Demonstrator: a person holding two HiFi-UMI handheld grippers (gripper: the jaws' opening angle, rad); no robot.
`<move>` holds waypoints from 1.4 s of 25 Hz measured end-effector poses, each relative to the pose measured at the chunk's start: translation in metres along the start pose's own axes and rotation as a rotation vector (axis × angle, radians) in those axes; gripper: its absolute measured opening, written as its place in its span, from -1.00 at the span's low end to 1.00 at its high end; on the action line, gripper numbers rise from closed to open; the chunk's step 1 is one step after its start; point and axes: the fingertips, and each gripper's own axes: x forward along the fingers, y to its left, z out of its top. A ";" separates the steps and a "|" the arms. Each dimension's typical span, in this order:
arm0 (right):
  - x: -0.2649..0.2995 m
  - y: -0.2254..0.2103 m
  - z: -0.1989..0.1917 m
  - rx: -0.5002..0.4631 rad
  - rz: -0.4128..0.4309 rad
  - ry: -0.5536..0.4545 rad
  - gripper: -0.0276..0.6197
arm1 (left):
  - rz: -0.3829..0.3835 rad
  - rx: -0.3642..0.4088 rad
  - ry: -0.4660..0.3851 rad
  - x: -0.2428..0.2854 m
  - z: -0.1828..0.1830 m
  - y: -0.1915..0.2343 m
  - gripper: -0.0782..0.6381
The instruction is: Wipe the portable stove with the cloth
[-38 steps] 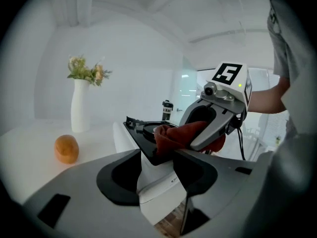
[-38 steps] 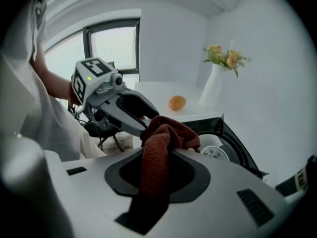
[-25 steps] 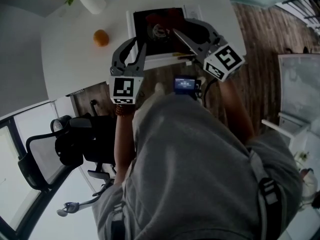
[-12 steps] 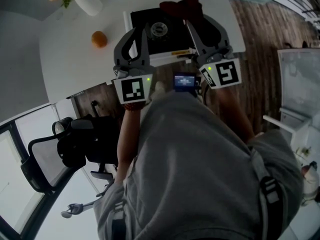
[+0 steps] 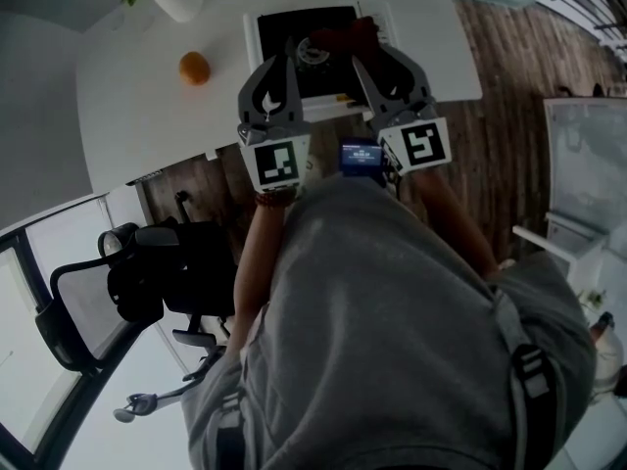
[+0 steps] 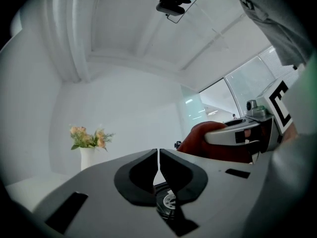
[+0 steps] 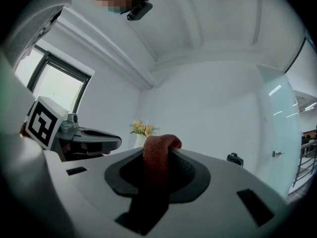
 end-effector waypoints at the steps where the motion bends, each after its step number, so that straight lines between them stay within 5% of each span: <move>1: 0.000 0.002 -0.004 -0.005 0.001 0.010 -0.57 | 0.001 -0.004 0.002 0.000 -0.003 -0.001 -0.67; 11: -0.007 0.013 -0.034 -0.028 -0.019 0.078 -0.57 | -0.026 0.025 0.025 -0.003 -0.013 -0.020 -0.67; 35: -0.028 0.016 -0.019 -0.134 -0.045 0.066 -0.60 | -0.049 0.031 0.017 -0.016 -0.012 -0.037 -0.67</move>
